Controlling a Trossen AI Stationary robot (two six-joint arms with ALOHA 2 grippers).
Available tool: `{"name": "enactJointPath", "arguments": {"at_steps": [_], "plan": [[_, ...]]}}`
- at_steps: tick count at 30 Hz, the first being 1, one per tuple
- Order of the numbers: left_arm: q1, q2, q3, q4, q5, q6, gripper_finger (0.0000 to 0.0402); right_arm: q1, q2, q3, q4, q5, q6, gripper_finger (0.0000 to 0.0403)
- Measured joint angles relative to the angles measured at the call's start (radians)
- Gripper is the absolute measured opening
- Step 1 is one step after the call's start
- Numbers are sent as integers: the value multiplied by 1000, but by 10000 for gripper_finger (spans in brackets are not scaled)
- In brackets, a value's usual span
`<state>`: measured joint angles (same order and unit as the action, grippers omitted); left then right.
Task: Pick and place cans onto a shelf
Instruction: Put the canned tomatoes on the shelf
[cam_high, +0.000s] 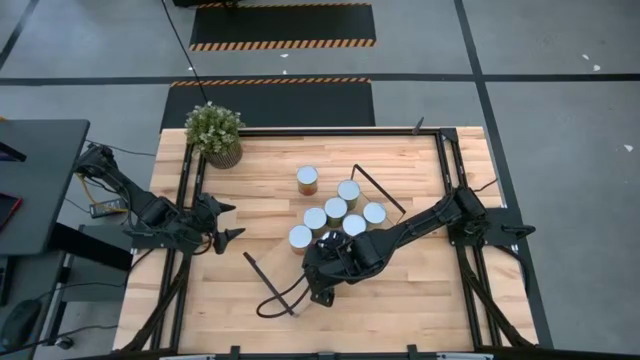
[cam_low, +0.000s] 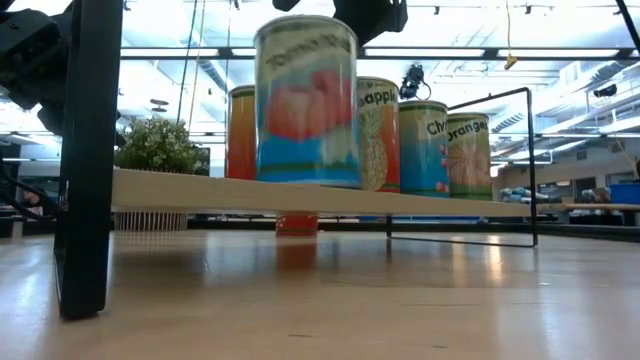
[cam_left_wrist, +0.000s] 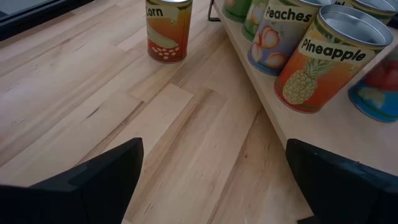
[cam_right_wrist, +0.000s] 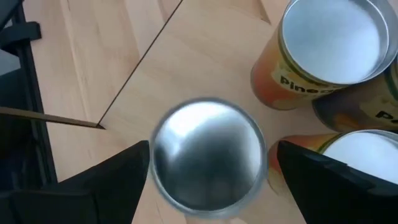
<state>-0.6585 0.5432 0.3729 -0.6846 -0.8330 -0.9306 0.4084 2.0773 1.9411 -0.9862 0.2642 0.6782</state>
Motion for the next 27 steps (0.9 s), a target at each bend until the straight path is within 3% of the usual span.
{"name": "enactJointPath", "arguments": {"at_steps": [9,13,22,27], "plan": [[0,0,0,0,0,0,400,14,0,17,31,33,-88,350],[0,0,0,0,0,0,400,44,-2,32,69,48,-232,350],[0,0,0,0,0,0,400,146,-1,-19,185,280,-550,349],[0,0,0,0,0,0,400,158,-1,-51,189,307,-593,349]]}}
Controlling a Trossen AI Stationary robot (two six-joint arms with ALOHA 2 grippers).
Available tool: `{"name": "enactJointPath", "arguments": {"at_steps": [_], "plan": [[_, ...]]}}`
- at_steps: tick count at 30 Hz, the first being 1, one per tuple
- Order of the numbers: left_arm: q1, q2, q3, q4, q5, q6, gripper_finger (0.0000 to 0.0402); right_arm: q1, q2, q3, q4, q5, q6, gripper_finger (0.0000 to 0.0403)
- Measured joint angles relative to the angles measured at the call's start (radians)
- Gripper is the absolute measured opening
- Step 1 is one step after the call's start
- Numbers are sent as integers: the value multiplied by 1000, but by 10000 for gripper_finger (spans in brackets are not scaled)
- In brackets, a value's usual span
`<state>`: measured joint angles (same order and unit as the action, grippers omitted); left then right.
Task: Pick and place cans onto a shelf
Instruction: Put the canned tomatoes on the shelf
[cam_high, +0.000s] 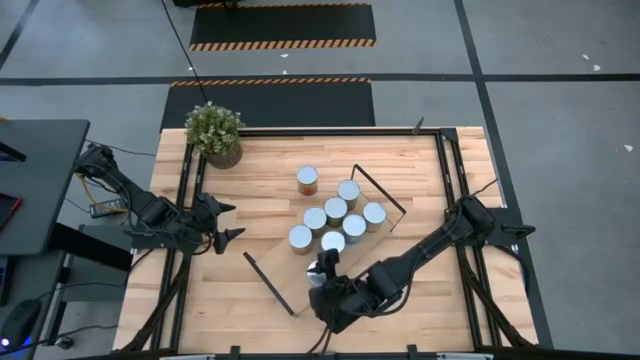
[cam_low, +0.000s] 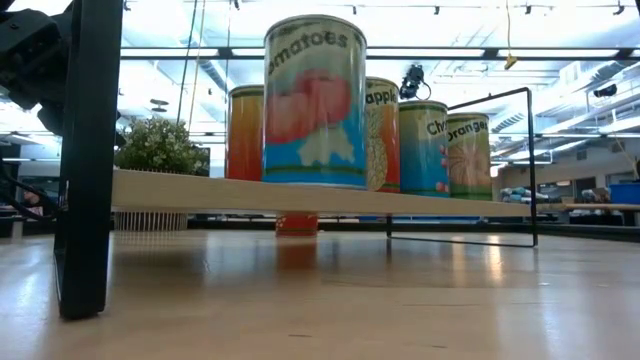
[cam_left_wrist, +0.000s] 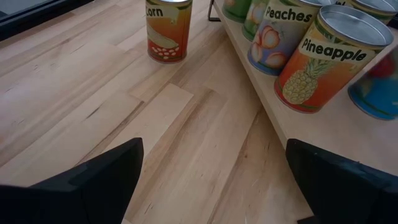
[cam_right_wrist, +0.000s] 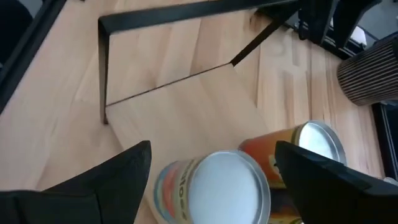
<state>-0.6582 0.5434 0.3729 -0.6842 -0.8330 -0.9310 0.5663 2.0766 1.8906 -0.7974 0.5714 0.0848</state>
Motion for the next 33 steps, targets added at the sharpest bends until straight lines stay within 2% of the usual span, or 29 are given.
{"name": "enactJointPath", "arguments": {"at_steps": [15,21,33], "plan": [[0,0,0,0,0,0,400,-1,1,-18,-70,16,-29,349],[0,0,0,0,0,0,400,-14,1,-18,-111,63,-54,349],[0,0,0,0,0,0,400,-62,1,-18,-98,84,-67,349]]}}
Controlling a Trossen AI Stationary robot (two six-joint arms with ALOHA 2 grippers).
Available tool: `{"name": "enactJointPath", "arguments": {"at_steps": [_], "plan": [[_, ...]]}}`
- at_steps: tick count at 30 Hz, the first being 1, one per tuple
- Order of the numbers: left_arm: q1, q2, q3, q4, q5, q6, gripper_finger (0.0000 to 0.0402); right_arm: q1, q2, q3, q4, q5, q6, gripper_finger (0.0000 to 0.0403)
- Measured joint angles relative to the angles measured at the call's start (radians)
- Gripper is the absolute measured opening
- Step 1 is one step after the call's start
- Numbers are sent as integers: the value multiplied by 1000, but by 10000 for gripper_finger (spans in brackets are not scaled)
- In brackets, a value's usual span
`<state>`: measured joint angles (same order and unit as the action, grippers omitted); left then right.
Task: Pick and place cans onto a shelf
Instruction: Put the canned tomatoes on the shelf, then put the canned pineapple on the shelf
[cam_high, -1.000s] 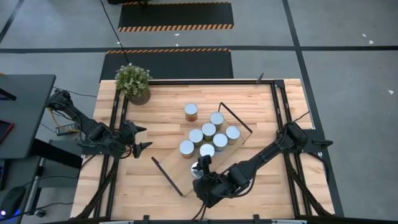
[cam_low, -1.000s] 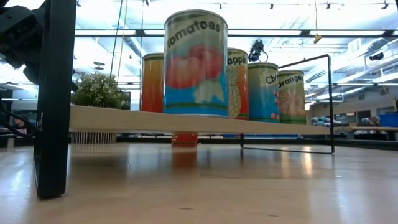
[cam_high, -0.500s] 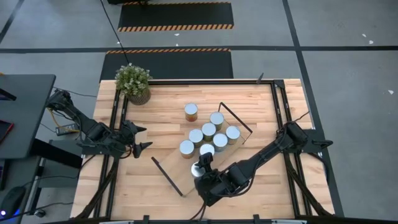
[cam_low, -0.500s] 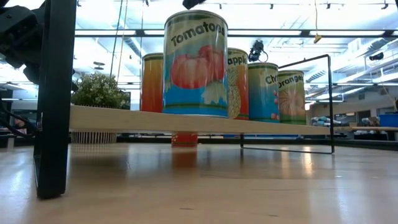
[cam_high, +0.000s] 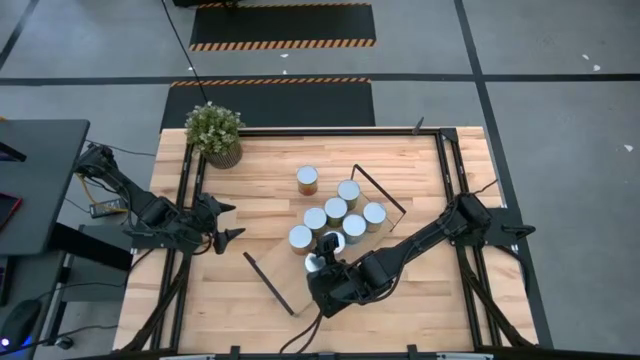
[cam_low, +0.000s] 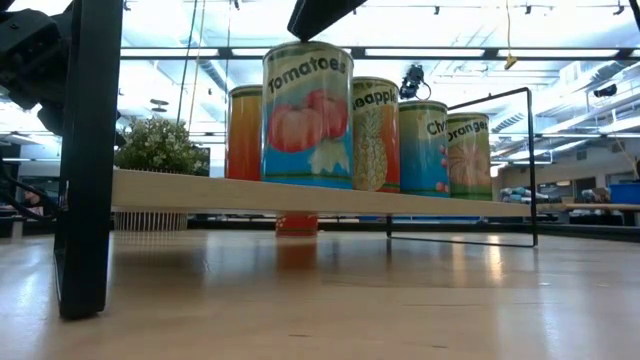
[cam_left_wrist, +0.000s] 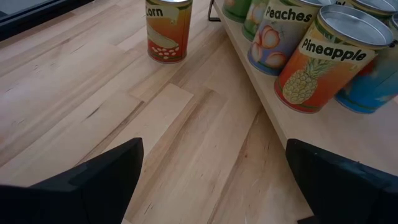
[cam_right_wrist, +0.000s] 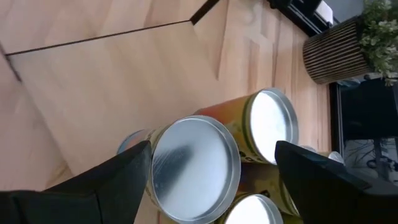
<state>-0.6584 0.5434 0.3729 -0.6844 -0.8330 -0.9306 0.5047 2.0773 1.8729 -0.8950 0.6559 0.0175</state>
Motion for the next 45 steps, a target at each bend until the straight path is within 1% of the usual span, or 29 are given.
{"name": "enactJointPath", "arguments": {"at_steps": [5,9,14,17,18,20,22,24,28,30,33,35,40,42,45], "plan": [[0,0,0,0,0,0,400,-5,0,2,38,14,5,349],[0,0,0,0,0,0,400,-5,-1,47,48,35,12,349],[0,0,0,0,0,1,400,-27,-2,111,35,33,82,349],[0,0,0,0,-8,1,400,-59,-3,113,28,25,129,349],[0,0,0,0,-11,1,400,-74,-2,113,26,7,160,349],[0,0,0,0,-20,1,400,-118,-2,113,21,-77,223,349],[0,0,0,0,-32,3,400,-166,-2,113,15,-146,242,349],[0,0,0,0,-62,11,400,-211,-2,113,21,-165,216,349],[0,0,0,0,-146,17,400,-292,-3,113,81,-182,112,349],[0,0,0,0,-205,50,400,-342,-6,113,115,-243,88,349],[0,0,0,1,-322,110,400,-435,-7,113,115,-362,85,349],[0,0,0,1,-380,151,400,-491,-7,113,114,-420,86,349],[0,-1,1,15,-449,200,400,-592,-7,113,97,-520,68,349],[0,-1,16,35,-479,242,400,-626,4,114,96,-548,62,349],[0,0,39,137,-569,302,400,-667,19,111,78,-562,47,349]]}}
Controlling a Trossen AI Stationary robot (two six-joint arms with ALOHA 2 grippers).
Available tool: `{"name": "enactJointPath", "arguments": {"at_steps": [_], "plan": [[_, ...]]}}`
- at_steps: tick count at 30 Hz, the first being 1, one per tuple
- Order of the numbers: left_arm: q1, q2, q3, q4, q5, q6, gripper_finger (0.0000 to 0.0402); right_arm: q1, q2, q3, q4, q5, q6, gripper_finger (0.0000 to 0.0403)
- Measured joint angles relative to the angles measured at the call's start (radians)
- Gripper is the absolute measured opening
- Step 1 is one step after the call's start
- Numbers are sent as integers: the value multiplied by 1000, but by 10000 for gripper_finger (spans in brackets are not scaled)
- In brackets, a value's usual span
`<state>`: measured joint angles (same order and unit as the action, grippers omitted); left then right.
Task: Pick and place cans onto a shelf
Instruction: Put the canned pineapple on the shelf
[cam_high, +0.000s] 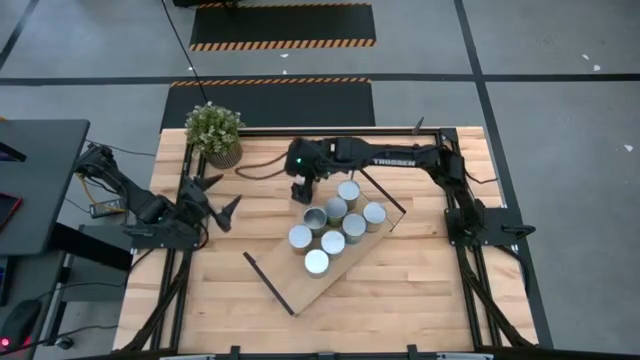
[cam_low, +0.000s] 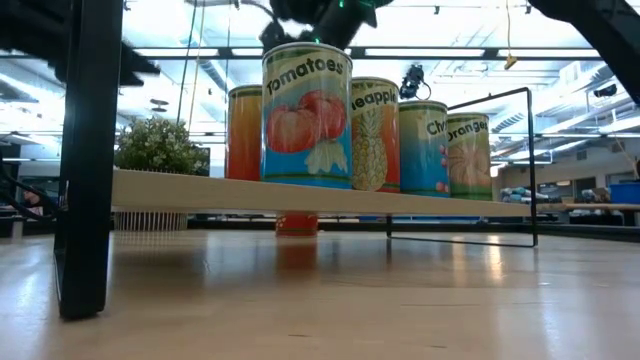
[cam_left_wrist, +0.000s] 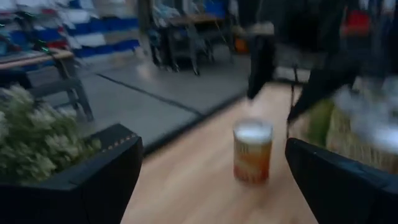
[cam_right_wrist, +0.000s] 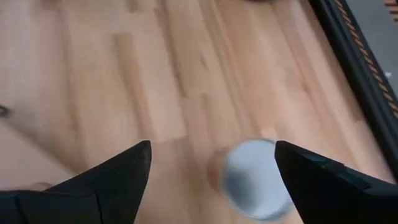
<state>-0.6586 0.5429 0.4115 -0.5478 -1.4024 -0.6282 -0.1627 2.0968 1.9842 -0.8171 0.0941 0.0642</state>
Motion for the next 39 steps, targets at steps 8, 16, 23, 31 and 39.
{"name": "enactJointPath", "arguments": {"at_steps": [8,16,23,31,39], "plan": [[0,0,2,124,-70,170,400,-44,-2,2,17,-9,-101,352],[0,3,1,160,112,226,400,-60,29,3,92,32,-204,367],[0,63,-3,455,469,507,400,-75,26,3,99,-23,-173,372],[81,174,-183,1119,798,882,400,-74,26,3,82,-42,-197,372],[260,87,-258,1166,948,841,400,-71,26,-6,27,-19,-194,372]]}}
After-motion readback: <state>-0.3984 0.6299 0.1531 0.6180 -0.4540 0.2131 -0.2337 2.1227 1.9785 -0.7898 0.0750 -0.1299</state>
